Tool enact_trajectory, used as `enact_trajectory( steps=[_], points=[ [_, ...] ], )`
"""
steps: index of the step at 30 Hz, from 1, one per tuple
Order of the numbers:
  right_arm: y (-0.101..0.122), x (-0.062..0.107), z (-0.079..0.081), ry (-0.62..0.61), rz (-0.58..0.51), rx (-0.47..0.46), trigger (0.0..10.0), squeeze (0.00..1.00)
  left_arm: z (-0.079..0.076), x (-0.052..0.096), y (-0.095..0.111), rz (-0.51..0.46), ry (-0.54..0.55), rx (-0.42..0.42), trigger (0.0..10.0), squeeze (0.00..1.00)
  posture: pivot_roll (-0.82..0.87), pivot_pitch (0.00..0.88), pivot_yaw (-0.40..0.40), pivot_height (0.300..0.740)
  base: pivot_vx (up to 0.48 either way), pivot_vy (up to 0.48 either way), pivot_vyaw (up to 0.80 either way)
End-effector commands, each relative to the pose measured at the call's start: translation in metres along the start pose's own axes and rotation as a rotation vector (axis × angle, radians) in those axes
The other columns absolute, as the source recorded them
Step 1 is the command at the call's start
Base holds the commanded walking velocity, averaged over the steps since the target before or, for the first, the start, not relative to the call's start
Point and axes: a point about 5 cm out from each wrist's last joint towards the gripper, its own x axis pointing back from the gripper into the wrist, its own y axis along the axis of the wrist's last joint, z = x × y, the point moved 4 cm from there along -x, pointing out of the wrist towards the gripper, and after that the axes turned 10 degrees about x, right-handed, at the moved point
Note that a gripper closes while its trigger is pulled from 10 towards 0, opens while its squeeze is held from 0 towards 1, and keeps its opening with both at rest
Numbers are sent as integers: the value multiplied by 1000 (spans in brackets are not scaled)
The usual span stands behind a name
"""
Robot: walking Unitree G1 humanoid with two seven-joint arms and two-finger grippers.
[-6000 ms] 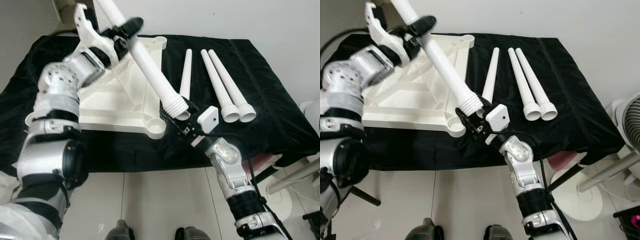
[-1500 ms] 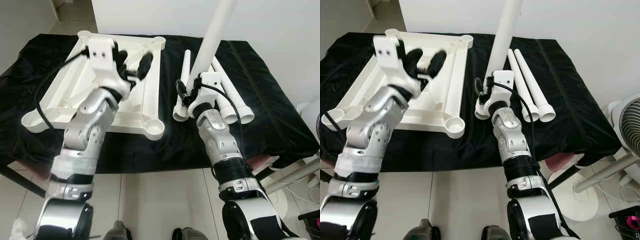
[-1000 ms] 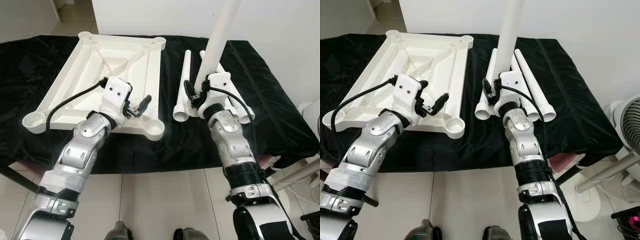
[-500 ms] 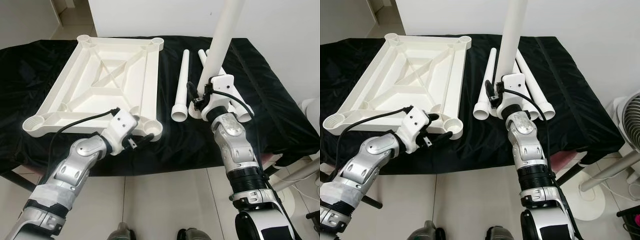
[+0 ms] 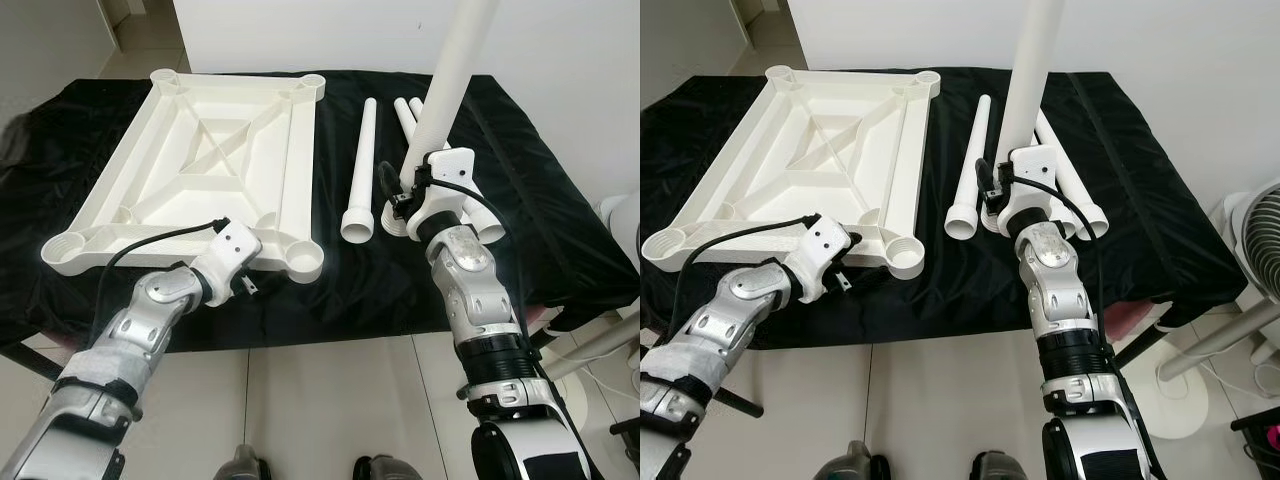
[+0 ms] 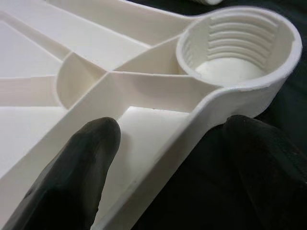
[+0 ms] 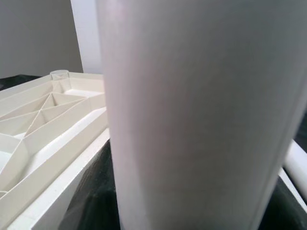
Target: Building children table
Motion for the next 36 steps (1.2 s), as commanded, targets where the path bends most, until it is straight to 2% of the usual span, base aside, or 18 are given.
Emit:
enact_trajectory(
  steps=[1,3,7,10,11,12,14,15,17,21,25,27,28,30,31,32,35,36],
  points=[
    [0,-2,3,7,5,-1,10000,0,-8,-3,-7,39,-69,-35,10000,0,-7,77,21,740,0,0,0],
    [0,-2,4,8,6,0,10000,0,-12,-5,-5,33,-91,-43,10000,0,-11,78,24,740,0,0,0],
    [0,-2,3,5,8,5,10000,0,-37,-13,7,-20,-210,-27,10000,0,-11,78,24,740,0,0,0],
    [0,-2,3,3,9,6,10000,0,-43,-14,9,-34,-232,-29,10000,0,-17,78,31,740,0,0,0],
    [-1,-1,2,1,12,8,10000,0,-53,-17,15,-59,-262,-26,10000,0,-18,79,32,740,0,0,0],
    [-1,-1,2,1,12,8,10000,0,-53,-17,15,-59,-262,-26,10000,0,-18,79,32,740,0,0,0],
    [-3,-1,2,-2,17,10,10000,0,-71,-23,27,-109,-314,-12,10000,0,-17,80,32,740,0,0,0],
    [-3,-1,2,-2,17,10,10000,0,-71,-23,27,-109,-314,-12,10000,0,-17,80,32,740,0,0,0],
    [-4,-1,3,-1,22,7,10000,0,-84,-27,34,-137,-348,-2,10000,0,-18,81,32,740,0,0,0],
    [-6,-1,7,17,29,-2,10000,0,-92,-28,33,-134,-367,5,10000,0,-21,80,30,740,0,0,0],
    [-11,1,12,34,42,2,10000,0,-92,-26,33,-139,-350,9,10000,0,-18,83,25,740,0,0,0],
    [-14,3,16,42,43,0,10000,0,-81,-22,38,-160,-308,49,10000,0,-15,83,19,740,0,0,0],
    [-14,3,16,42,43,0,10000,0,-81,-22,38,-160,-308,49,10000,0,-15,83,19,740,0,0,0],
    [-11,3,22,55,18,0,10000,0,-63,-17,46,-183,-247,121,10000,0,-10,82,15,740,0,0,0],
    [-11,3,22,55,18,0,10000,0,-63,-17,46,-183,-247,121,10000,0,-10,82,15,740,0,0,0],
    [-8,3,26,65,-4,1,10000,0,-53,-14,50,-197,-207,145,10000,0,-7,80,13,740,0,0,0],
    [-3,3,35,98,-37,-8,10000,0,-37,-5,58,-227,-140,169,10000,0,-1,78,10,740,0,0,0],
    [-3,3,35,98,-37,-8,10000,0,-37,-5,58,-227,-140,169,10000,0,-1,78,10,740,0,0,0]
  ],
)
